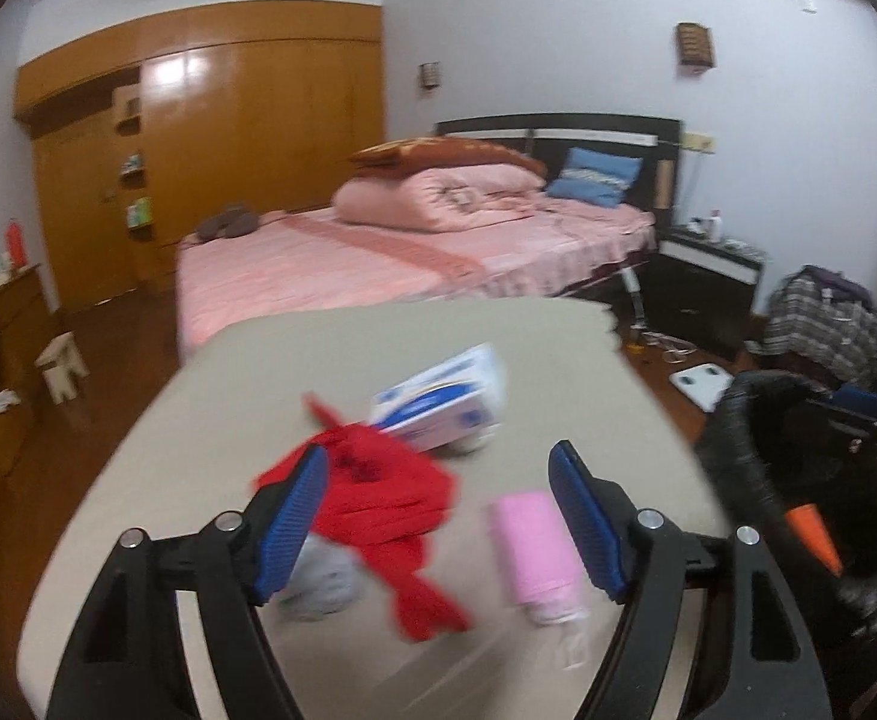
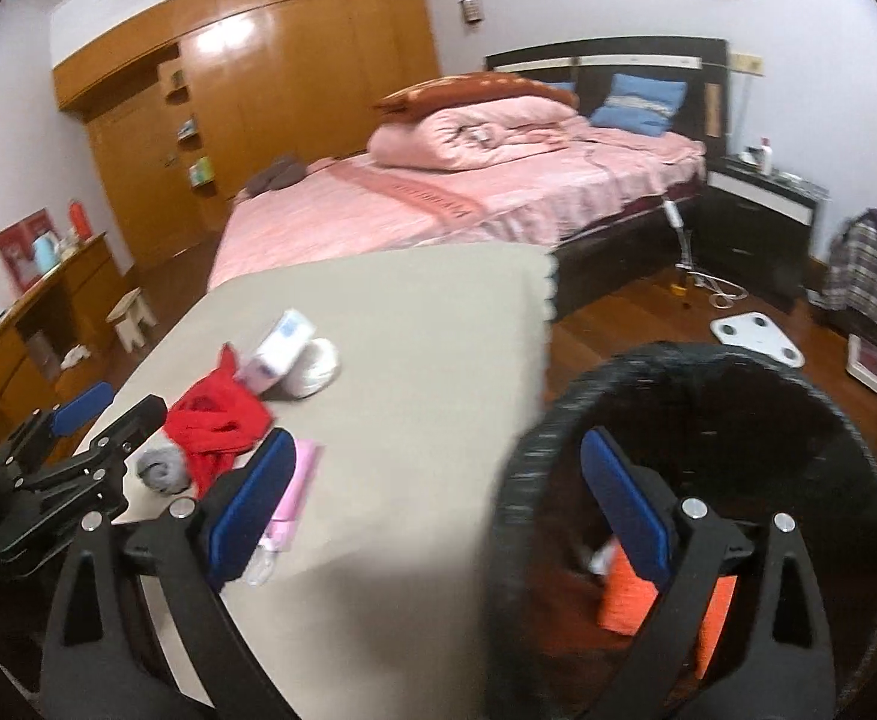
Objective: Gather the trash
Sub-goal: 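Grasp the grey sock with the left tool while the right tool grasps the pink mask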
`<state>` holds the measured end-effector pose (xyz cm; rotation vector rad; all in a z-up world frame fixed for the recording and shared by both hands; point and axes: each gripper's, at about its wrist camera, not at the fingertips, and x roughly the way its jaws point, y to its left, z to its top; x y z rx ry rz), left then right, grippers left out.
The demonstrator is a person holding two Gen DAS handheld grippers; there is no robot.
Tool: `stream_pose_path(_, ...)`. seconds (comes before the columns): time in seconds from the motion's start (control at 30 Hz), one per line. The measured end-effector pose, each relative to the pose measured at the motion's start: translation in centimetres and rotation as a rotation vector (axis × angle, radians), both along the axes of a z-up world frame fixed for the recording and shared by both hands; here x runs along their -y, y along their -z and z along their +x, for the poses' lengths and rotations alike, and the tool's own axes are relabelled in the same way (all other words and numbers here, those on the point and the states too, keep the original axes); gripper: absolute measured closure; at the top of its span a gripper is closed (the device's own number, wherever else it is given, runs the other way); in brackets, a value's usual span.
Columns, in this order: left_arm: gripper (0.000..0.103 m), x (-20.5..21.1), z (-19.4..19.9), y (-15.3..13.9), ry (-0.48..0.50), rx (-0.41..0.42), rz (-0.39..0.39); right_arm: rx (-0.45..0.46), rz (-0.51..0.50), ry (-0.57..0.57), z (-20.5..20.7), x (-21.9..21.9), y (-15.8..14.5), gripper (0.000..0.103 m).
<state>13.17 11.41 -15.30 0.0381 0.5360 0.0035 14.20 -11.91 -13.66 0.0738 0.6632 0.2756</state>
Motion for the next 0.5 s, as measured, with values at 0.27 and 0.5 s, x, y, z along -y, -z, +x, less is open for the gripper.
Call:
stream_pose_path(0.27, 0.029, -5.2, -0.3, 2.4, -0.104, -0.057, 0.001, -0.04, -0.031, -0.059, 1.4, -4.8, 2.2, 0.01)
stream_pose_path(0.5, 0.029, -6.3, 0.9, 4.9, -0.111, -0.124, -0.025, -0.072, -0.071, -0.08, 2.3, -7.3, 4.6, 0.01)
